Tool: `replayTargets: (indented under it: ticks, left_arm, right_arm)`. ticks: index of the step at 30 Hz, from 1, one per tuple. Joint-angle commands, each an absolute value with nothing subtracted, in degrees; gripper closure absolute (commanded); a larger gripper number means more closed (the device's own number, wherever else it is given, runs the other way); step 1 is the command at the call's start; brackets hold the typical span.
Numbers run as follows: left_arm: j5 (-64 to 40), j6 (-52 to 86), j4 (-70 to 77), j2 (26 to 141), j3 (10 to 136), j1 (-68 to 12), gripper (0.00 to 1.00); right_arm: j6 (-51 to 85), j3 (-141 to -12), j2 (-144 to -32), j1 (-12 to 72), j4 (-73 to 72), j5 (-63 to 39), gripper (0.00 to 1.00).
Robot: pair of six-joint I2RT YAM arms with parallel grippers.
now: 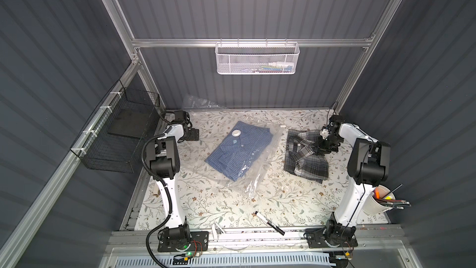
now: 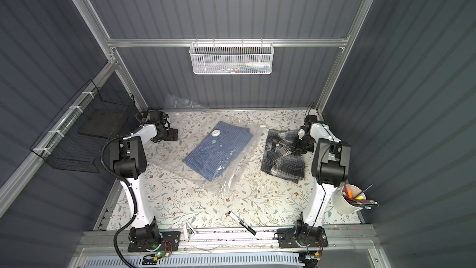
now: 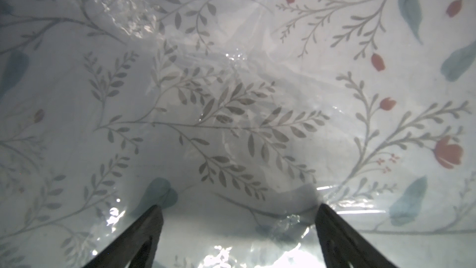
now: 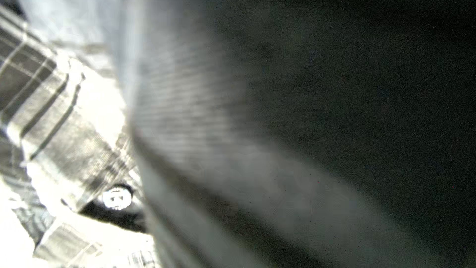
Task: Take the shirt out of the vacuum bag
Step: Place the shirt at the center of the board.
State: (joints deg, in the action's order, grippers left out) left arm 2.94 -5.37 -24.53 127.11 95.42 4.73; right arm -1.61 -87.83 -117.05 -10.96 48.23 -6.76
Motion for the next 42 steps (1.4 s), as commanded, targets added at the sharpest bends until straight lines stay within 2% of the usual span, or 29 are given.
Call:
replayTargets:
  ticks: [1,7,14,23,28,33,35,37,42]
  left_arm:
    - [3.87,-5.17,-27.99,129.97,95.19,5.45,0.06]
    - [3.75,-5.02,-27.94,129.90,94.92,5.45,0.06]
    - [3.17,-4.63,-27.81,130.16,94.74,5.45,0.06]
    - [3.08,-4.27,-27.31,130.12,94.65,5.45,0.06]
    - [2.88,-4.13,-27.24,130.25,94.76,5.45,0.06]
    - [2.80,-4.13,-27.02,130.08,94.66,5.45,0.06]
    - [2.80,-4.13,-26.92,130.08,94.57,5.45,0.06]
    - [2.81,-4.13,-26.81,129.95,94.48,5.45,0.06]
    - [2.58,-3.96,-26.40,129.83,94.05,5.45,0.06]
  right_arm:
    - [-4.64,-93.13,-120.41,-11.45,49.98,-2.52,0.93]
    - [-5.31,-100.99,-125.82,-11.45,49.75,-3.95,0.91]
    - [-8.93,-104.98,-130.02,-10.35,46.70,-3.93,0.83]
    - [-7.61,-114.86,-135.78,-9.38,48.19,-3.92,0.80]
    - [-5.42,-118.34,-137.11,-8.49,50.48,-4.86,0.68]
    - [-3.88,-118.26,-135.84,-8.35,52.26,-5.19,0.41]
    - [-3.53,-117.73,-134.39,-8.35,51.95,-4.39,0.34]
    - [-3.38,-117.64,-132.80,-8.35,51.59,-2.93,0.30]
    - [-3.42,-118.96,-128.20,-8.25,51.04,-0.07,0.27]
